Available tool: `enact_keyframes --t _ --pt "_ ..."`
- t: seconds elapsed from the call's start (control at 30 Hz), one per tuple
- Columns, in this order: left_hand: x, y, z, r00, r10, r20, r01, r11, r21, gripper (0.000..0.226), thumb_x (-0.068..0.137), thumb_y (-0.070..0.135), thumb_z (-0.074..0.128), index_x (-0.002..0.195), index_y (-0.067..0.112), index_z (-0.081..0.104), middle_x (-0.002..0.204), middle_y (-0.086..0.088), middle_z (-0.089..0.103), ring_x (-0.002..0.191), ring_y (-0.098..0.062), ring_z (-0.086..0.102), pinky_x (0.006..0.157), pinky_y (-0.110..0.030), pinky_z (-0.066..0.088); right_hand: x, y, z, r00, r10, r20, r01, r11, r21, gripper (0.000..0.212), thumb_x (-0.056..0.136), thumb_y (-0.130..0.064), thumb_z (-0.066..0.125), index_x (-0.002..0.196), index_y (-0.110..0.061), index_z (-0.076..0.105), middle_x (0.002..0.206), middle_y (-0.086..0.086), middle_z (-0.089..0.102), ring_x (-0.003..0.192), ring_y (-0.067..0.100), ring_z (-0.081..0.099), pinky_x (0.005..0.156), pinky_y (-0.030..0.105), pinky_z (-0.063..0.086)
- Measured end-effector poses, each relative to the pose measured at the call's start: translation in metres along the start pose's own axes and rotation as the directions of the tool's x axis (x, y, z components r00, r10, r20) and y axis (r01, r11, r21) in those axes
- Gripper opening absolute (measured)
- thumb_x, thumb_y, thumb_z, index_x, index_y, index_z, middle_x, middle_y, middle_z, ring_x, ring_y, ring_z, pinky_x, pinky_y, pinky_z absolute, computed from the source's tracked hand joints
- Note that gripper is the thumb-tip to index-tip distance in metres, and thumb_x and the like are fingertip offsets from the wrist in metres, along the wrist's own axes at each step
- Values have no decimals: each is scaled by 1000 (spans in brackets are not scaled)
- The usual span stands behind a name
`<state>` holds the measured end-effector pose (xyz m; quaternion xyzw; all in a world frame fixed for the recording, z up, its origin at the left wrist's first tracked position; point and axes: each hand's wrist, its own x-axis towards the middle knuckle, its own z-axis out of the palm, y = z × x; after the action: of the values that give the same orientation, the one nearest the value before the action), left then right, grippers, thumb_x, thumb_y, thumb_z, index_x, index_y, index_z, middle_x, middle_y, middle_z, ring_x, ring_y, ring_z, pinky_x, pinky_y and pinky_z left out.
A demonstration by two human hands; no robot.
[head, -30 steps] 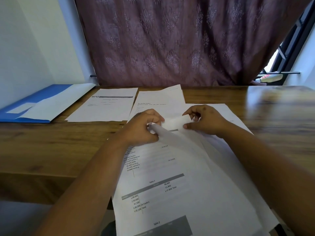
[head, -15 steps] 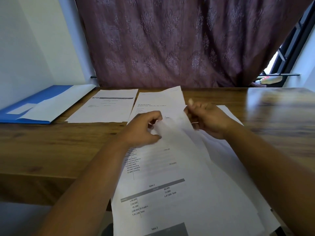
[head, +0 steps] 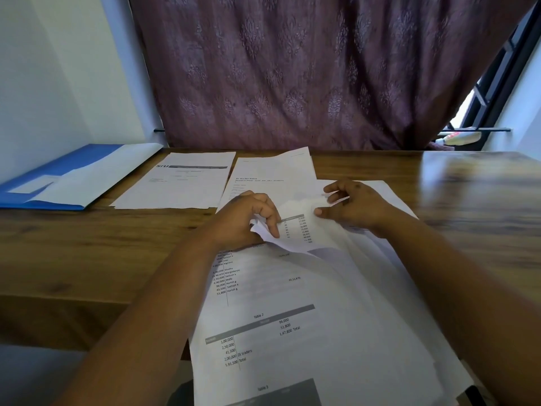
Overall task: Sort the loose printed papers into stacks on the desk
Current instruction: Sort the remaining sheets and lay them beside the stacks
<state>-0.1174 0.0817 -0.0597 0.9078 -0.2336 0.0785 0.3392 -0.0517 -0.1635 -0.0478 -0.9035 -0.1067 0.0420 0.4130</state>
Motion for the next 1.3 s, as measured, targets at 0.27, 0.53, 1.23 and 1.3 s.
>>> enact_keyframes --t 0.27,0.53,1.23,1.3 --pt "-1 3 1 992 -116 -50 116 993 13 25 74 6 79 94 18 71 93 4 70 90 -9 61 77 -32 56 -6 -9 4 939 -289 -186 300 953 34 18 77 -24 81 88 -23 67 68 1 70 68 13 66 70 17 48" --pt "-5 11 1 981 -193 -18 191 978 -80 71 71 10 83 121 40 43 98 20 61 95 -12 62 70 -18 55 -10 -12 2 886 -435 -159 426 900 -90 33 95 -29 60 62 -33 55 56 -12 52 56 2 51 65 18 43" --pt "-5 9 2 990 -126 -54 125 992 -33 46 71 10 83 102 38 65 97 19 67 94 -5 63 75 -21 52 -24 -27 6 916 -398 -48 368 789 492 9 90 -7 65 95 -14 68 86 1 72 79 13 69 69 22 57" --pt "-4 4 1 994 -87 -70 87 996 -1 32 69 7 82 87 30 72 85 16 66 87 -6 61 71 -26 51 -21 -26 5 942 -326 -80 309 748 587 11 95 -11 58 102 -12 66 89 5 72 83 18 70 72 23 56"
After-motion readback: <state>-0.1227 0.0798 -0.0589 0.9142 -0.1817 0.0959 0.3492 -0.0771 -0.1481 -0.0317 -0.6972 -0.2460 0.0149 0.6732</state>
